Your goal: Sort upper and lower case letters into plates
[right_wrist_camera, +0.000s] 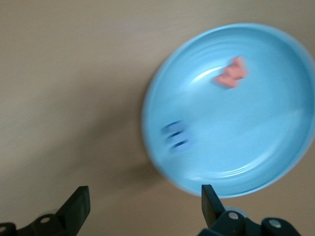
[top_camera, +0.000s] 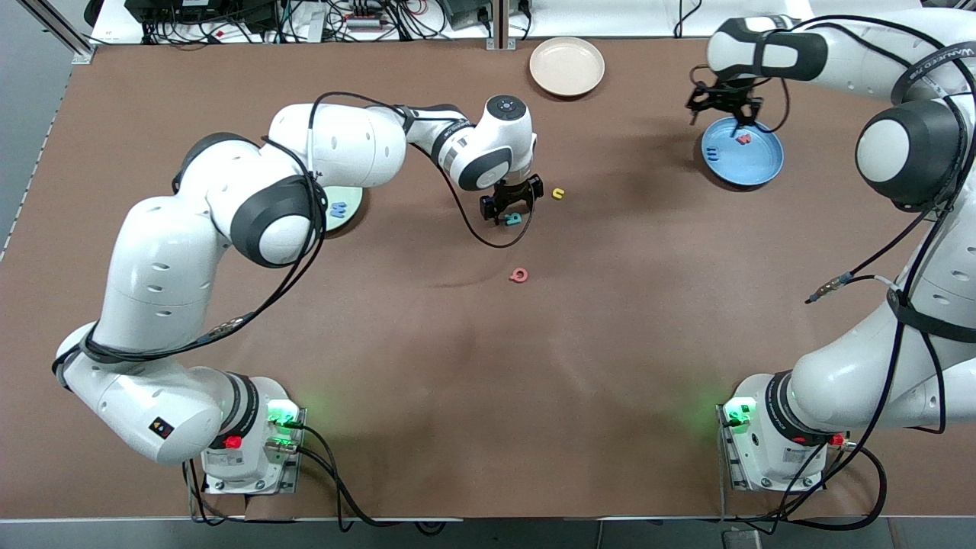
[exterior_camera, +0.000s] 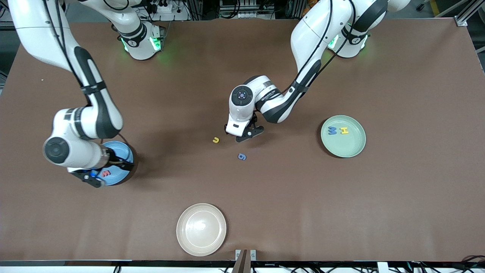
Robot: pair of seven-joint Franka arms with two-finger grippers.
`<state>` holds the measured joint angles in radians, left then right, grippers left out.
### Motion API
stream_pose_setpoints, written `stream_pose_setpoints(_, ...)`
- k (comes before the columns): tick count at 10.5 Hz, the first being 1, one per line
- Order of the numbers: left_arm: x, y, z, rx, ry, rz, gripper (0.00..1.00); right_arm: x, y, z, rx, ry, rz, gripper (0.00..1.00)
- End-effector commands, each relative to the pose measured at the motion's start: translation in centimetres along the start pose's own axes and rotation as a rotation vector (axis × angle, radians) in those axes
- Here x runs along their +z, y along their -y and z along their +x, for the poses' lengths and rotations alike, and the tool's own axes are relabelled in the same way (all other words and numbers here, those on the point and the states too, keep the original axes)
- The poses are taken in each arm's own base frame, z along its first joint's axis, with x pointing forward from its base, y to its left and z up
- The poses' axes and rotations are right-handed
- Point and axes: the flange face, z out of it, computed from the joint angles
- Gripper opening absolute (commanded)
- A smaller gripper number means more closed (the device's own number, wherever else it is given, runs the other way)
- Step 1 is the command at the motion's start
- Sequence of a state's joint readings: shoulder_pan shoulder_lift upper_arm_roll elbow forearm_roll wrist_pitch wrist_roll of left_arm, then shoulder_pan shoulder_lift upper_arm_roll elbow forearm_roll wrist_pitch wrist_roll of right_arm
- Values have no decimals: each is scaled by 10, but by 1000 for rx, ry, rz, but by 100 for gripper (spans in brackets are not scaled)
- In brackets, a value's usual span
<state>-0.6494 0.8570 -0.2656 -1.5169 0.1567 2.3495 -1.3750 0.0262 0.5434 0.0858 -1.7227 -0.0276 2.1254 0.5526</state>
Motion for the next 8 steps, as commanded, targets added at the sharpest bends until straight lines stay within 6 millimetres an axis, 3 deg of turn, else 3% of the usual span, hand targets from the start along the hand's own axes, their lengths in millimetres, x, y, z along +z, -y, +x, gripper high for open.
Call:
stream_pose_setpoints(1,4,-7,-8,21,-28,8,84,-13,45,-24,-79,-29,56,100)
stream_pose_setpoints(3,5,-7,-9,20,-26,9,65,-15,77,-46,-122,-36,61,100)
stream_pose_setpoints(5,4,-7,-9,20,-27,8,64,-16,102,-66,-132,-43,60,100)
stream_pose_setpoints(7,4,-7,-9,22,-28,8,48,-19,121,-79,-118,-56,69,100)
stream_pose_setpoints(8,4,-7,-9,26,-29,8,32,-19,122,-80,-121,-55,67,100)
